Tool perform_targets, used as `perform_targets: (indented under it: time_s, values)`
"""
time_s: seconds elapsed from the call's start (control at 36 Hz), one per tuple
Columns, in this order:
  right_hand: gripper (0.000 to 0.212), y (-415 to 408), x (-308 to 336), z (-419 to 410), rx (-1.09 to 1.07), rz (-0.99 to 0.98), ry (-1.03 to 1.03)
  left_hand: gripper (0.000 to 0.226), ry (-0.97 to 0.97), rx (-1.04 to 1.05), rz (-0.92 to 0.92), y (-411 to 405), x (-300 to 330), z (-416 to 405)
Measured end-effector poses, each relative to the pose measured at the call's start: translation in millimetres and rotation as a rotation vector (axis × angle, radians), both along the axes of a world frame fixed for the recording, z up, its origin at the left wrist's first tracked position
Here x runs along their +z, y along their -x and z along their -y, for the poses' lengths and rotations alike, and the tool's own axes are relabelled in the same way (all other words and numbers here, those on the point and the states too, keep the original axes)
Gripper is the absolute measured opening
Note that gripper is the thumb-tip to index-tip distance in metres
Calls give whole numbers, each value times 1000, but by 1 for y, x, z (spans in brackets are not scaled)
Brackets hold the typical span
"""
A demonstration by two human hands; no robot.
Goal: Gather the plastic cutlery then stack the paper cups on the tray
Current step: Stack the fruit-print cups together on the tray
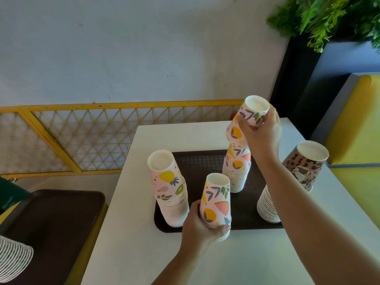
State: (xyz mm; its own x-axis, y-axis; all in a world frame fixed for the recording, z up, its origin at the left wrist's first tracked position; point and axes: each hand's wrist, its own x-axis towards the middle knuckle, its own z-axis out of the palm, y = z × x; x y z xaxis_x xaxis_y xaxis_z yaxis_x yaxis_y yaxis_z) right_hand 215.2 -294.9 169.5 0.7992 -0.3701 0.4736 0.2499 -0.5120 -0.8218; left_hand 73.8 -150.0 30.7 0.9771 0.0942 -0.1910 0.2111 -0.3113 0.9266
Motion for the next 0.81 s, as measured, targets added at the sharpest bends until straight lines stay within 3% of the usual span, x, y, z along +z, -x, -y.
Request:
perform_targets:
  time_s: [0.22, 0.39, 0.47, 0.61, 0.69, 0.81]
  values:
    - [66, 6, -32, 2, 35, -203, -3, 80, 12, -1, 32, -2, 0, 2]
    - [62, 51, -34, -6, 108, -72, -5, 87, 25, 30, 36, -3, -1, 4]
    - [58, 76, -40, -12, 233, -160, 23, 87, 22, 39, 52, -4, -1, 4]
    - [70, 102, -57, -19, 456, -428, 51, 83, 28, 56, 88, -5, 3, 4]
    - [54, 111, -65, -21, 522, -522, 45, 81, 28, 50, 116, -5, 6, 6]
    - [45, 114, -66, -21, 486, -500, 60, 86, 31, 3, 127, -3, 8, 8]
